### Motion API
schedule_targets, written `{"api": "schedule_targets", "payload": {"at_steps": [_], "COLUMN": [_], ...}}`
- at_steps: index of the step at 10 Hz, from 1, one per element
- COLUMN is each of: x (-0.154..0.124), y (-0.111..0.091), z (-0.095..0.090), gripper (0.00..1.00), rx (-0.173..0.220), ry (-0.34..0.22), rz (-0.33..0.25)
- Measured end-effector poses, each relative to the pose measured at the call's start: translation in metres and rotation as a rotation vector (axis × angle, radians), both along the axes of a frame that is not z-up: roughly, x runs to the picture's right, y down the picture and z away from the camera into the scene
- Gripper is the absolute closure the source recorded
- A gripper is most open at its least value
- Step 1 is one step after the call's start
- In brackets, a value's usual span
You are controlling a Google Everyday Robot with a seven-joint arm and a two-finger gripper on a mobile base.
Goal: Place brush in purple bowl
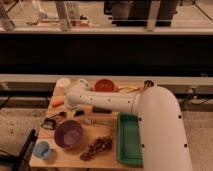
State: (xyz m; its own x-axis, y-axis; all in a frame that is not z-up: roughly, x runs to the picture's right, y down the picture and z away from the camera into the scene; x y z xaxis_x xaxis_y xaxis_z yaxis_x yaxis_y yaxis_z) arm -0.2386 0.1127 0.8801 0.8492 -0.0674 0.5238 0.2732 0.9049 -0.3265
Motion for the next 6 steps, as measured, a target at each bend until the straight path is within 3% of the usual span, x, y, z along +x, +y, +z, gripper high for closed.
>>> {"api": "schedule_targets", "payload": {"at_steps": [6], "x": [0.0003], "y": [0.0121], "z": [0.0028], "gripper": [0.2], "rx": [-0.079], "ry": [-0.021], "rz": [0.043]}}
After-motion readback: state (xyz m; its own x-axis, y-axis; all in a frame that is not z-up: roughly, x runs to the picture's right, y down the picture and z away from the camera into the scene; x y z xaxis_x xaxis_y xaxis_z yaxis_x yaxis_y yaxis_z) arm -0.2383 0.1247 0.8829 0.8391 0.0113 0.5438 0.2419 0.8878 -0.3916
